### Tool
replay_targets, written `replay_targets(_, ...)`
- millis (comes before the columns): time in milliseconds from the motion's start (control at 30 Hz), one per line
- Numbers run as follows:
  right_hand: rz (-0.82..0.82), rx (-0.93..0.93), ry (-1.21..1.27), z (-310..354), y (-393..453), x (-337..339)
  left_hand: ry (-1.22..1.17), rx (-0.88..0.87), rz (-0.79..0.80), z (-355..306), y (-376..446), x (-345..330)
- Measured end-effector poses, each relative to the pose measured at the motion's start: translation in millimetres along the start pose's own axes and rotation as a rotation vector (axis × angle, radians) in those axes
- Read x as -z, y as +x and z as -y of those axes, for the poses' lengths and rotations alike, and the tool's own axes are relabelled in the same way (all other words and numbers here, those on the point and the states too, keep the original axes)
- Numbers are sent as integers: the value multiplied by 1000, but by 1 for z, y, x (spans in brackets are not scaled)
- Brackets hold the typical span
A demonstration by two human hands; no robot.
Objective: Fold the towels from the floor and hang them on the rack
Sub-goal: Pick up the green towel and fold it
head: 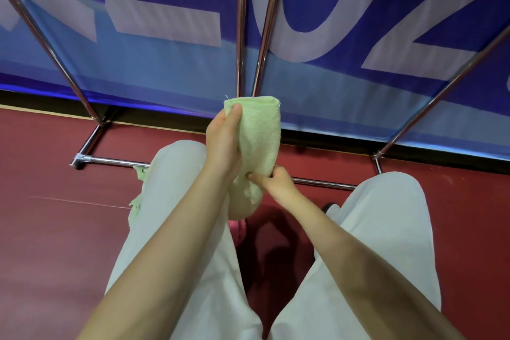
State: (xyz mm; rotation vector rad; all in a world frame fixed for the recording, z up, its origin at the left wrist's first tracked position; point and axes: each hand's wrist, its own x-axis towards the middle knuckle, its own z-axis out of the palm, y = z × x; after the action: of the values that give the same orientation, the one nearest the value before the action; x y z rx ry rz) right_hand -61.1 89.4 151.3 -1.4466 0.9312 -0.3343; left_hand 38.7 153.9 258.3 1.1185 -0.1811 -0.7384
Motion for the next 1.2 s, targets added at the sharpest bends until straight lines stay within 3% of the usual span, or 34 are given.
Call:
replay_targets(200, 99, -126, -178, -26, 9, -16, -31, 11, -22, -3, 6, 11)
replay_targets(367, 178, -122, -239, -36, 10, -10, -61, 27, -71, -5, 13, 22)
replay_targets(633, -37, -56, -71, -7, 5, -11, -275, 38, -135, -15, 22, 35)
replay_targets(900, -10, -14, 249, 10, -26, 4, -234, -5, -223, -16, 24, 45)
replay_targets(1033, -44, 63, 210, 14, -36, 26, -132, -21, -240, -13, 23, 45)
replay_targets(1200, -195, 187, -24, 16, -47, 52, -6, -59, -194, -3, 19, 37)
